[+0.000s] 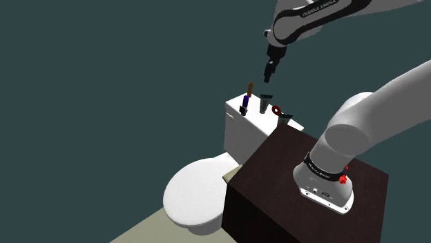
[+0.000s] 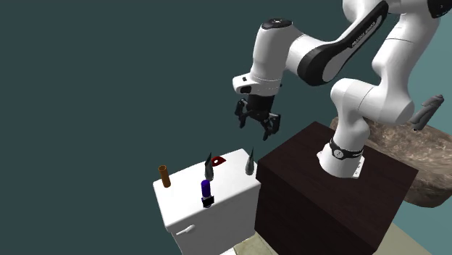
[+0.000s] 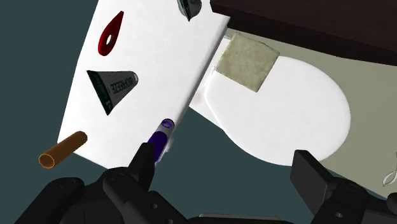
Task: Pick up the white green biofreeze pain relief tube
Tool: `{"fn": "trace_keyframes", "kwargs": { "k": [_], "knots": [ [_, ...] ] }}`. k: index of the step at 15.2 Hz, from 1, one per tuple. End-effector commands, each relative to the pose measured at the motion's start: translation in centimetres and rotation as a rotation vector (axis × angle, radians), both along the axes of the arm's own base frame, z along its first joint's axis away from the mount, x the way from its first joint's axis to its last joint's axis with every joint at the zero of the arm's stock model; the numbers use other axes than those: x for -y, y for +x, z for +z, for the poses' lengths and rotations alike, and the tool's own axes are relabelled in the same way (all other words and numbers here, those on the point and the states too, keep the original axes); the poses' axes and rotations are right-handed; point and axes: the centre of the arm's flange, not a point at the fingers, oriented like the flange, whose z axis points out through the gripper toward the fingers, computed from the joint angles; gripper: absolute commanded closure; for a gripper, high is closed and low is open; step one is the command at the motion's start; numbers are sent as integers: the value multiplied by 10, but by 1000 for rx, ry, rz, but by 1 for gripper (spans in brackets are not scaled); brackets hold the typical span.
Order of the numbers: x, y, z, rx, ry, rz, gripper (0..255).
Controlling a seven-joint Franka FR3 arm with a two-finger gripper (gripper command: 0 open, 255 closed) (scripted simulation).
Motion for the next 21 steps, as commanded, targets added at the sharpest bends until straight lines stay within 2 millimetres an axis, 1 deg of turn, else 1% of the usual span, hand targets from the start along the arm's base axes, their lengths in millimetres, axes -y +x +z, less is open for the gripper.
{"fn": "trace_keyframes", "kwargs": {
  "k": [1, 21],
  "knots": [
    [16, 9, -20, 3, 0, 9, 0],
    [182, 91, -211, 16, 20, 91, 0]
  ]
}}
